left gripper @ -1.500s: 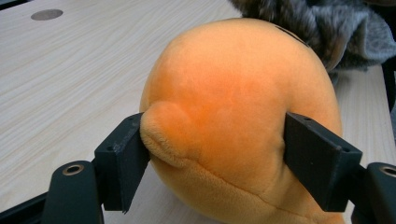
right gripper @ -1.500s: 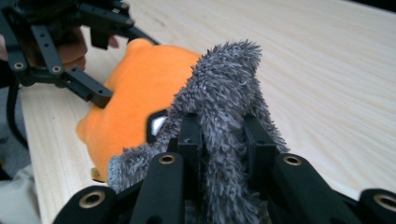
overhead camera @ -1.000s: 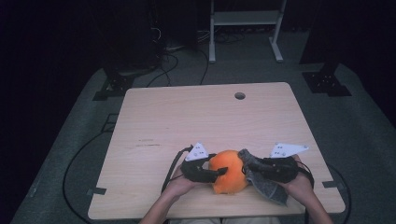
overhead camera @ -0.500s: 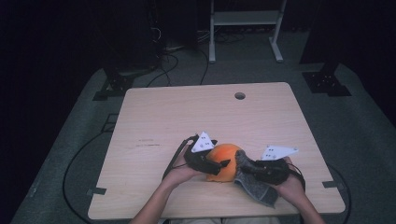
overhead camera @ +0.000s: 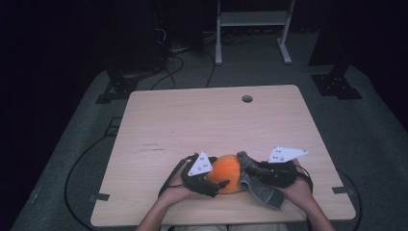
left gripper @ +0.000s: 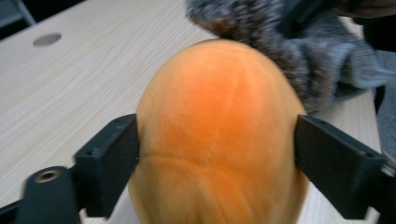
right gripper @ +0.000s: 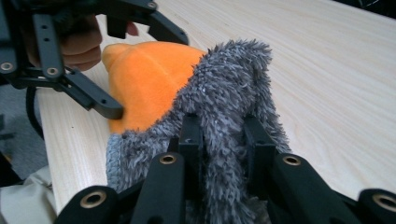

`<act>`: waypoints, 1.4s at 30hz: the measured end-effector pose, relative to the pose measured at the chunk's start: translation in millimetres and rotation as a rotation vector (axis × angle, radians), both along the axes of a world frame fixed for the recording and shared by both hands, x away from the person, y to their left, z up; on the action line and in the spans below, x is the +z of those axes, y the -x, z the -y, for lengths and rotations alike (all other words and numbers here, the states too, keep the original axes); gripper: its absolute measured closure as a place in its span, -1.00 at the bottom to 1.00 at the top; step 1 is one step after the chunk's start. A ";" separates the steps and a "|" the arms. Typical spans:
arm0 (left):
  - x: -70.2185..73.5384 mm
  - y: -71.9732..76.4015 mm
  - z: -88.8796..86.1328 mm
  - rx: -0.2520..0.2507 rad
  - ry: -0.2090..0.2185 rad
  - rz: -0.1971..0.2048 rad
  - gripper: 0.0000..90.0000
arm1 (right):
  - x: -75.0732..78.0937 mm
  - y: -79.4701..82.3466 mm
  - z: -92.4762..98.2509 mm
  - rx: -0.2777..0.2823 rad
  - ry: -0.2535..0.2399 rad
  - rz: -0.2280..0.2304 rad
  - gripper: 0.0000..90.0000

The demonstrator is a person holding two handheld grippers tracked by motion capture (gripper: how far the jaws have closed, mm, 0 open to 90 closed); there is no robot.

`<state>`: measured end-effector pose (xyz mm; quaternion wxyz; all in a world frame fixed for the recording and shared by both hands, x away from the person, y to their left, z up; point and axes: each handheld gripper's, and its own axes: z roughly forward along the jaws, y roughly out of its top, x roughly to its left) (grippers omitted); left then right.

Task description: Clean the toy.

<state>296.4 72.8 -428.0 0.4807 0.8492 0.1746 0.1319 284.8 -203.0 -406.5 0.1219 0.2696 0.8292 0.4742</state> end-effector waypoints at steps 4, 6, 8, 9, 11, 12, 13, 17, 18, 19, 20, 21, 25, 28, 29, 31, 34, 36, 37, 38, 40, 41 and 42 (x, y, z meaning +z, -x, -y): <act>-3.9 3.0 0.1 -0.018 0.009 0.029 -0.47 | -3.2 0.3 2.9 -0.013 0.016 0.011 0.61; -4.7 4.8 0.0 -0.019 0.005 0.039 -0.45 | -10.3 -4.0 12.4 -0.029 0.011 -0.016 0.60; -5.7 5.4 -1.4 -0.018 0.015 0.039 -0.45 | -23.3 -11.2 25.0 -0.075 0.024 -0.070 0.61; -6.4 5.6 -2.3 -0.016 0.022 0.038 -0.45 | -29.4 -13.7 30.8 -0.089 0.033 -0.098 0.62; -7.9 5.6 -3.4 -0.015 0.034 0.036 -0.45 | -31.9 -12.9 37.0 -0.094 0.033 -0.111 0.62; -8.6 5.8 -2.7 -0.015 0.038 0.038 -0.45 | -27.8 -11.1 37.9 -0.088 0.007 -0.099 0.61; -8.8 6.3 -1.6 -0.019 0.037 0.042 -0.46 | -21.5 -8.9 37.2 -0.077 -0.024 -0.081 0.61; -9.8 8.9 4.1 -0.042 0.025 0.065 -0.46 | 1.4 -0.7 22.5 0.005 -0.163 -0.027 0.61; -9.8 9.4 4.3 -0.041 0.024 0.067 -0.46 | 1.4 -0.6 20.5 0.011 -0.160 -0.028 0.61; -9.7 9.2 3.2 -0.044 0.020 0.067 -0.46 | -1.7 -1.9 16.3 0.022 -0.131 -0.029 0.61; -10.1 9.3 2.6 -0.047 0.020 0.065 -0.46 | -8.5 -5.0 14.8 0.013 -0.094 -0.038 0.61; -10.7 9.5 2.6 -0.046 0.022 0.065 -0.46 | -14.6 -8.9 17.3 0.007 -0.093 -0.061 0.61; -10.2 11.8 2.4 -0.052 0.019 0.070 -0.47 | -30.6 -18.7 33.1 -0.075 -0.019 -0.124 0.61; -9.8 13.0 5.1 -0.057 0.011 0.080 -0.48 | -24.0 -12.0 32.8 -0.059 -0.029 -0.098 0.61; -9.8 12.9 6.3 -0.063 0.011 0.083 -0.48 | -19.0 -9.9 31.3 -0.048 -0.048 -0.083 0.61; -10.1 13.3 7.8 -0.068 0.010 0.090 -0.47 | -6.3 -4.4 24.7 0.003 -0.106 -0.047 0.61; -10.9 14.6 8.1 -0.074 0.002 0.094 -0.47 | -4.4 -2.8 13.6 0.037 -0.087 -0.032 0.60; -11.3 14.9 7.8 -0.079 0.002 0.092 -0.46 | -12.4 -6.3 14.3 0.033 -0.079 -0.052 0.60; -10.8 14.7 7.9 -0.079 0.000 0.092 -0.46 | -15.2 -8.3 17.7 0.022 -0.078 -0.066 0.60; -10.6 14.5 7.8 -0.079 0.001 0.090 -0.46 | -17.6 -10.1 21.5 0.001 -0.070 -0.079 0.60; -10.8 14.2 7.8 -0.080 0.004 0.089 -0.47 | -23.8 -11.4 27.1 -0.045 -0.007 -0.087 0.61; -10.7 14.2 8.4 -0.081 0.002 0.090 -0.47 | -24.7 -11.2 28.4 -0.053 0.006 -0.089 0.61; -10.3 14.5 9.3 -0.084 -0.006 0.098 -0.47 | -23.1 -10.3 29.5 -0.053 0.000 -0.086 0.61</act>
